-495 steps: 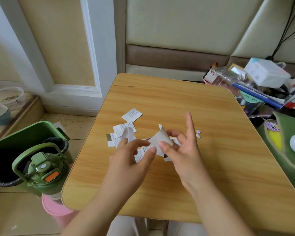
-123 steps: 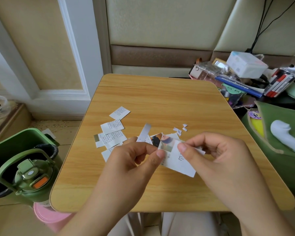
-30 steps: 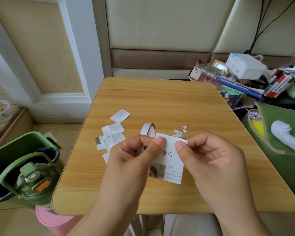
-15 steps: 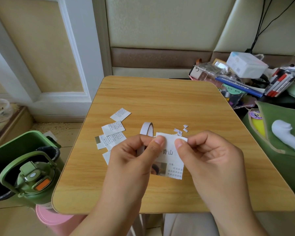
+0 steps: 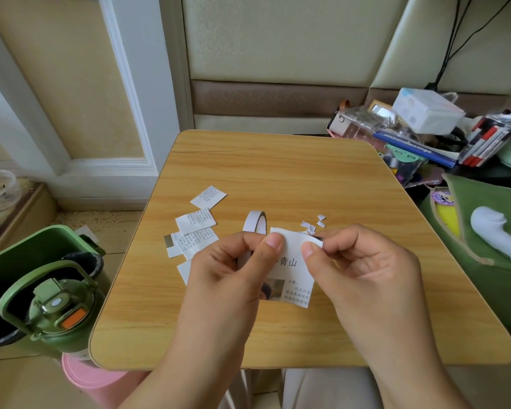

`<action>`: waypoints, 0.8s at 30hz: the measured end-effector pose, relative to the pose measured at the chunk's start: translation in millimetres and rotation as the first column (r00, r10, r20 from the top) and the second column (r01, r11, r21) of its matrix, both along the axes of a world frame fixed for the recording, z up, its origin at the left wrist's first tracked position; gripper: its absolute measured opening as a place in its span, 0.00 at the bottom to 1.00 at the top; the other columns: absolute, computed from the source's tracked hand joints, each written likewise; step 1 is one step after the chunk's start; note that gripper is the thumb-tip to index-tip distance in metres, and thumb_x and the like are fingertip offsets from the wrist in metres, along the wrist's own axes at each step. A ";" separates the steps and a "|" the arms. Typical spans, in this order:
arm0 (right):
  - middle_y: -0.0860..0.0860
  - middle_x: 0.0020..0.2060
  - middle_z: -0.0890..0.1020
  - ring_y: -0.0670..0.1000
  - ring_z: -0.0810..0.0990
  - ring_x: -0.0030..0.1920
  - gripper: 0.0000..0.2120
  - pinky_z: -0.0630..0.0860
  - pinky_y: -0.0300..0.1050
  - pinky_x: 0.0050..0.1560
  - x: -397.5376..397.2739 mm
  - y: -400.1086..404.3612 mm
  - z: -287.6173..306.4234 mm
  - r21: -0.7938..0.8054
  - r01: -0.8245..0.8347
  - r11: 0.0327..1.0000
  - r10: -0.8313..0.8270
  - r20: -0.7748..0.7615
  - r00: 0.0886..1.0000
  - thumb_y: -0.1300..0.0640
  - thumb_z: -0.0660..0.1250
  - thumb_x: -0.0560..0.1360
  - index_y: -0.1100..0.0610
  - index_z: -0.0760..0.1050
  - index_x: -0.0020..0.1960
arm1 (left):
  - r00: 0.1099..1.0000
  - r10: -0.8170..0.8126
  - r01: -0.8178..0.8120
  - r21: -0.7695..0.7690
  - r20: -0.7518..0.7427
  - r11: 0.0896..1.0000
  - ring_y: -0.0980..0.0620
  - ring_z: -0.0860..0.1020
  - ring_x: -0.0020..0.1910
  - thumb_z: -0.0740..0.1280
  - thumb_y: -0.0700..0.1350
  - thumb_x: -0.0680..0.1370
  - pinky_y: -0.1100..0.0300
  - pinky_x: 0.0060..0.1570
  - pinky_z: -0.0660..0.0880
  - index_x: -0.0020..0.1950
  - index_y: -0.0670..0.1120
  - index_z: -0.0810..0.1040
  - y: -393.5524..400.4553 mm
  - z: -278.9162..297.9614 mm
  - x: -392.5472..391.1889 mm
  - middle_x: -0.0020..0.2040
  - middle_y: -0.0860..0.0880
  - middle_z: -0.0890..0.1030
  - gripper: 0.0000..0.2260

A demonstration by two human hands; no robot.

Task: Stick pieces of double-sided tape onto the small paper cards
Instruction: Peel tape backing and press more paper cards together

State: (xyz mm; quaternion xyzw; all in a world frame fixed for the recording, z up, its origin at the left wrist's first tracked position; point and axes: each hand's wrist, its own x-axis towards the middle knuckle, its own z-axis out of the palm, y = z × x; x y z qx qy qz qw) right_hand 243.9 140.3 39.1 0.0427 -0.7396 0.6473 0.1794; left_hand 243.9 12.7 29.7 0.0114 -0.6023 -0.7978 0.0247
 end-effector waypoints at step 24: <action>0.46 0.29 0.81 0.43 0.78 0.31 0.04 0.73 0.35 0.35 -5.7 12.4 13.2 0.083 -0.186 0.979 0.173 0.144 0.974 0.55 0.74 0.62 0.53 0.78 0.34 | 0.987 -0.161 0.151 -0.252 -0.019 0.956 0.54 0.69 0.29 0.75 0.58 0.62 0.63 0.31 0.63 0.36 0.46 0.80 -16.4 8.6 -8.9 0.27 0.45 0.75 0.16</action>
